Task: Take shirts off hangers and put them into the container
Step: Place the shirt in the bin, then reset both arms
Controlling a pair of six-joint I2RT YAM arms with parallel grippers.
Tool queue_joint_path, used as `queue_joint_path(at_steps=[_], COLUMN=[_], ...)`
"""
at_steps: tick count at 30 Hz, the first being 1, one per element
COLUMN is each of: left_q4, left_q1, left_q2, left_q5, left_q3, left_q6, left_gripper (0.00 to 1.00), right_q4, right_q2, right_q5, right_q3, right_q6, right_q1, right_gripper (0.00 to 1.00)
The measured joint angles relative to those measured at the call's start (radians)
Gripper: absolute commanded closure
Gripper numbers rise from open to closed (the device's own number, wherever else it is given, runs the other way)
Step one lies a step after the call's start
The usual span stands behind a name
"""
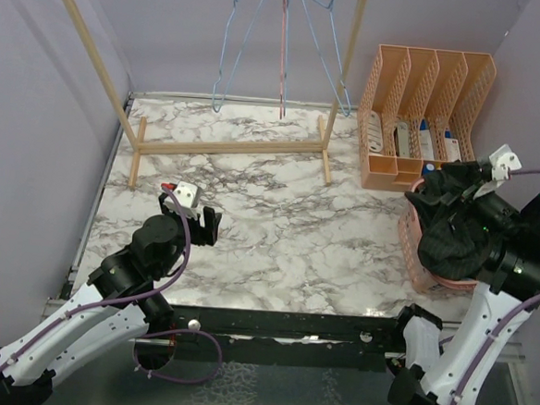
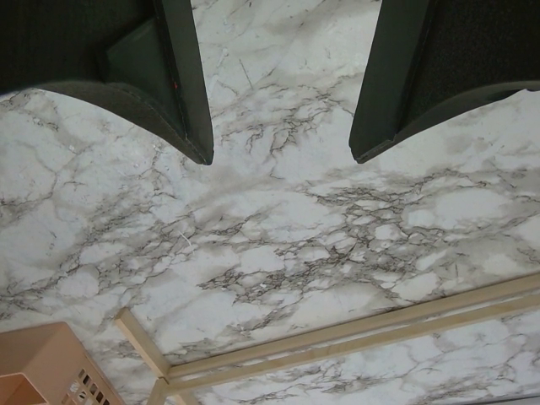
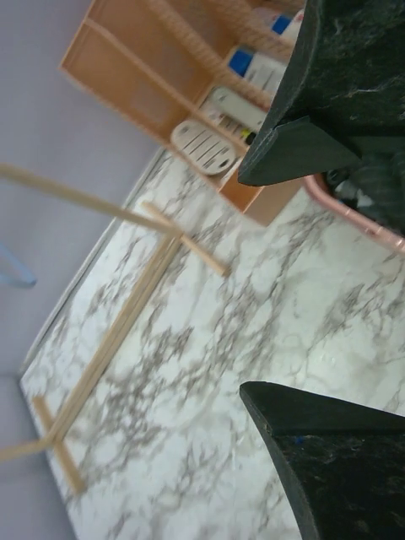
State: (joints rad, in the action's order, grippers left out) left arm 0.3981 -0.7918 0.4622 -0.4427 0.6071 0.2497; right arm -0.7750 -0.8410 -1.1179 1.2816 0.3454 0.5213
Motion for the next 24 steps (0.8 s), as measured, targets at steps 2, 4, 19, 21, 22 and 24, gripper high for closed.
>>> queue_joint_path(at_steps=[2,4,19,21,22,24], left_q4=[0.0,0.0,0.0,0.0,0.0,0.0], left_q1=[0.0,0.0,0.0,0.0,0.0,0.0], left_q2=[0.001,0.002,0.002,0.002,0.002,0.002], left_q5=[0.0,0.0,0.0,0.0,0.0,0.0], left_q3=[0.0,0.0,0.0,0.0,0.0,0.0], left_q6=[0.0,0.0,0.0,0.0,0.0,0.0], left_gripper=[0.31,0.31,0.31,0.31,0.31,0.31], right_q4=[0.029,0.027,0.027,0.027,0.027,0.027], right_q2=[0.057,0.063,0.054,0.054,0.054,0.054], right_q5=[-0.073,-0.122,-0.092,-0.092,-0.092,-0.092], right_q3=[-0.016,-0.014,-0.018,-0.018,-0.018,-0.018], right_q6=[-0.047,-0.054,-0.053,-0.053,-0.053,-0.053], right_q1=[-0.002,-0.003,-0.003,-0.003,-0.003,-0.003], right_gripper=[0.01,0.01,0.01,0.01,0.01,0.01])
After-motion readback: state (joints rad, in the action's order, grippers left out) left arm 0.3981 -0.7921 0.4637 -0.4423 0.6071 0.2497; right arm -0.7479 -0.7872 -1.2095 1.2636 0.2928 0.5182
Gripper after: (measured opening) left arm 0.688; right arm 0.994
